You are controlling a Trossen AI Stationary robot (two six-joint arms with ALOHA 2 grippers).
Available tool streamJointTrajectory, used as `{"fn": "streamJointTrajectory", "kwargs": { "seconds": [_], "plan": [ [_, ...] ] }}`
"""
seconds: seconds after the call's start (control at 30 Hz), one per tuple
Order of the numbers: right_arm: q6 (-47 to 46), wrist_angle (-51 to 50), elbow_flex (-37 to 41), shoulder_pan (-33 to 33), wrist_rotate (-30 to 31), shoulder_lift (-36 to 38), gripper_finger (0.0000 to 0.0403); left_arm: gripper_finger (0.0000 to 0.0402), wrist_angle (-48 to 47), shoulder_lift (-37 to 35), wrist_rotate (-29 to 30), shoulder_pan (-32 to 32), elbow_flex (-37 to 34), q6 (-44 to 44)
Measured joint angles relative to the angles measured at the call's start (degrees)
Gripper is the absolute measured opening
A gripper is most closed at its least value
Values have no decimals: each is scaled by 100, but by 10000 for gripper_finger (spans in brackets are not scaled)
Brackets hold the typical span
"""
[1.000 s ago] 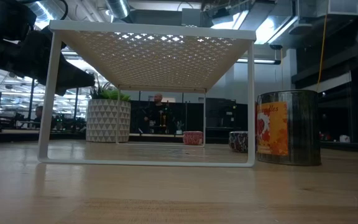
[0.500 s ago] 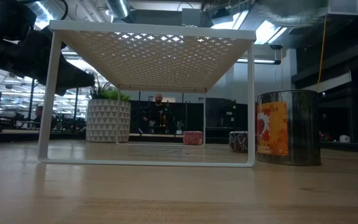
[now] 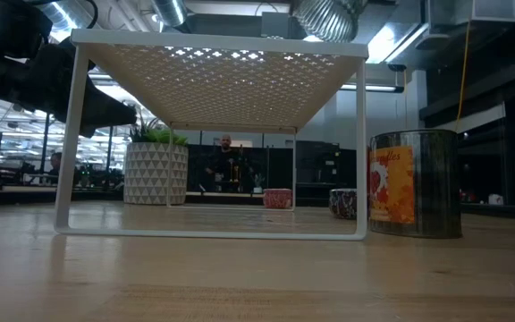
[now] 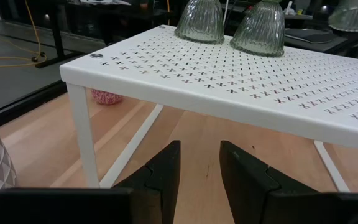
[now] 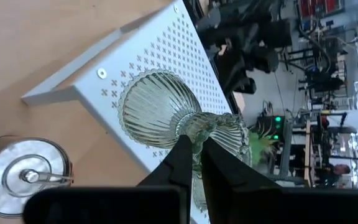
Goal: Pick & Place candle stick holders
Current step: Align the green glass candle holder with the other green glass candle holder on the shelf
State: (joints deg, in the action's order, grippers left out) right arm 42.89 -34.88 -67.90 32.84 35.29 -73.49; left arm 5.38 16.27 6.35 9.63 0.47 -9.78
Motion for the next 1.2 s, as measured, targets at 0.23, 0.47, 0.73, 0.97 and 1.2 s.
{"fn": "streamJointTrajectory", "kwargs": {
  "seconds": [0.23, 0.47, 0.73, 0.97, 1.2],
  "plan": [
    [211, 131, 0, -313, -440, -1, 22, 107, -1, -1, 0, 1, 0, 0],
    [423, 312, 0, -332, -623, -244, 22, 107, 0, 0, 0, 1, 0, 2],
    [660, 318, 0, -330, -641, -525, 22, 107, -1, 0, 0, 1, 0, 0],
    [662, 301, 0, -332, -551, -527, 22, 107, 0, 0, 0, 0, 0, 0],
    [706, 412, 0, -370, -549, -529, 22, 107, -2, 0, 0, 1, 1, 0]
  ]
}}
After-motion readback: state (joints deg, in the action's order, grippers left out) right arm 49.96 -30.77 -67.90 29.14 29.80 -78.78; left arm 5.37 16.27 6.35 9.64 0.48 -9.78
